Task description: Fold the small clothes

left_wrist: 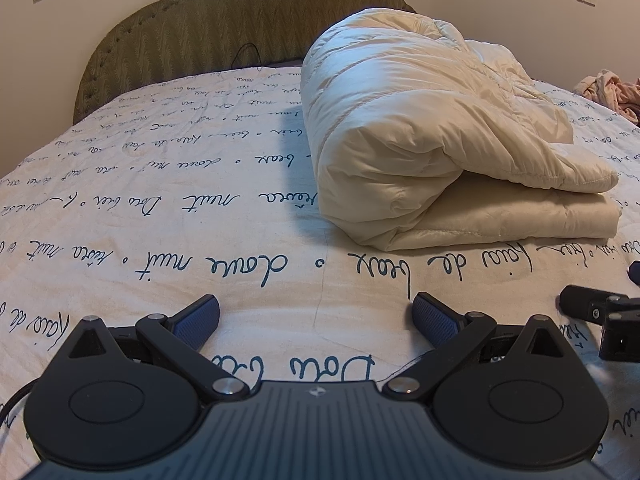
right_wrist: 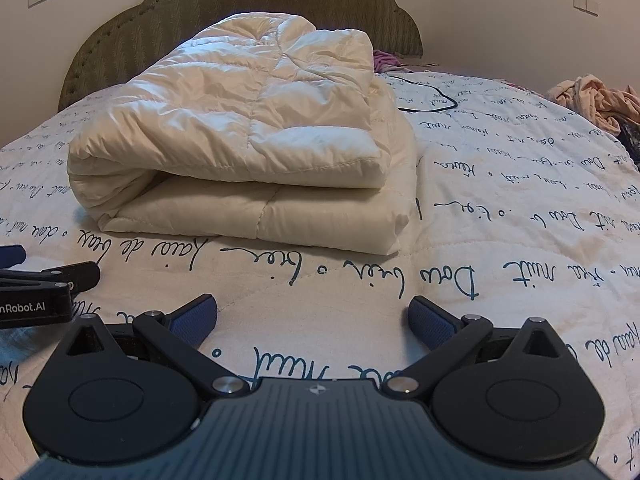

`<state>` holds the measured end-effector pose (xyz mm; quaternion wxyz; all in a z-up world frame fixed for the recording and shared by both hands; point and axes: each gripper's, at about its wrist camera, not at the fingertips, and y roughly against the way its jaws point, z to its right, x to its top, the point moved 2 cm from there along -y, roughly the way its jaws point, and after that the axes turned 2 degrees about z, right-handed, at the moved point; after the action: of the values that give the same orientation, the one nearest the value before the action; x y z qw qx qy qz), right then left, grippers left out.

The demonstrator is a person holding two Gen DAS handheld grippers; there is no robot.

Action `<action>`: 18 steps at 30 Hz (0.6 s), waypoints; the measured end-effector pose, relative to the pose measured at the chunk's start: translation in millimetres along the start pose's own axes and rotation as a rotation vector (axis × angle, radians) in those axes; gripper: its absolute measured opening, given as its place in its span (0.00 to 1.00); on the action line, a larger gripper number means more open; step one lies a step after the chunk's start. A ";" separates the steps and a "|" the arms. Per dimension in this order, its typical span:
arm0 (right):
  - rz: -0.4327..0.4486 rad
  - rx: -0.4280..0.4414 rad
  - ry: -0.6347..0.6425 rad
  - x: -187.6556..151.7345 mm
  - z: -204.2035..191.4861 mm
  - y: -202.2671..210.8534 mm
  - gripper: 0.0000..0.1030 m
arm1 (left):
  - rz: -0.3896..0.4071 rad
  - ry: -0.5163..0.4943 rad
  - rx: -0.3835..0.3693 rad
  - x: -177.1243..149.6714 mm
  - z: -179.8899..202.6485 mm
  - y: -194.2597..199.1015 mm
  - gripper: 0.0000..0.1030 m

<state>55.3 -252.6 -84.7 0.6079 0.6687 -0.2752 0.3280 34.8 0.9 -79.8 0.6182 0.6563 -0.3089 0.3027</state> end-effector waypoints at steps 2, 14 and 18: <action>-0.007 0.012 -0.024 2.3 -0.3 3.9 1.00 | -0.011 -0.022 0.007 1.0 1.8 1.2 1.00; -0.002 0.026 -0.014 7.7 -10.2 21.2 1.00 | -0.044 -0.021 0.022 3.9 2.2 9.0 1.00; 0.001 0.026 -0.009 7.2 -11.5 23.5 1.00 | -0.042 -0.022 0.036 3.9 2.0 11.9 1.00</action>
<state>40.6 -243.5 -63.8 0.5978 0.6779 -0.2738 0.3289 28.0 -1.8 -69.4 0.6092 0.6769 -0.2963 0.2880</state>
